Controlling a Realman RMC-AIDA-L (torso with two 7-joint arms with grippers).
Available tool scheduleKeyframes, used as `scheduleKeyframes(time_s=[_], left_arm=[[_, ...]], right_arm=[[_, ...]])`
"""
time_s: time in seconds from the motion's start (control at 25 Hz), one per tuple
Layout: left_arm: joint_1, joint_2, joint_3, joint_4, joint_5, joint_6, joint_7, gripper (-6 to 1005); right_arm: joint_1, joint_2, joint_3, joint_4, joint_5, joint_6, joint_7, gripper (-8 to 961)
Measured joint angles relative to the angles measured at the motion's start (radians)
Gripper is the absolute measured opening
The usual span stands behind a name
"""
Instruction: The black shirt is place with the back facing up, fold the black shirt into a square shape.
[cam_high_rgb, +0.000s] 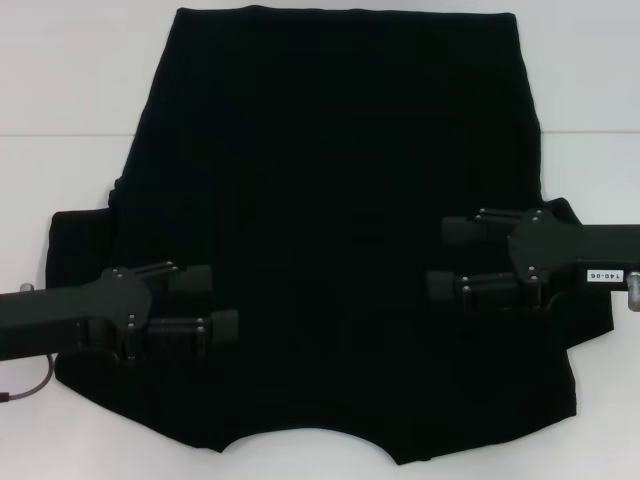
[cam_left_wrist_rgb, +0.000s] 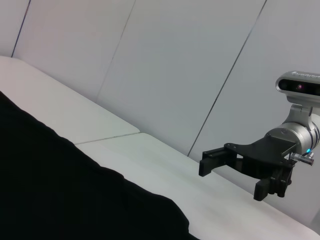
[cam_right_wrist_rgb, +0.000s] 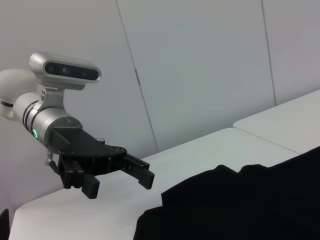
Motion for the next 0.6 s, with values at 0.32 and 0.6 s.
scheduleKeyframes(time_s=[0.32,0.6], left_arm=[[-0.005,0.000,0.000,0.000,0.001,0.000,-0.005,918],[-0.007,0.003,-0.006,0.000,0.017,-0.043,-0.039,905]], right_arm=[[0.008,0.004,0.000,0.002,0.000,0.009,0.000,916],[0.015,0.006,0.005,0.013,0.006,0.021,0.001,916]])
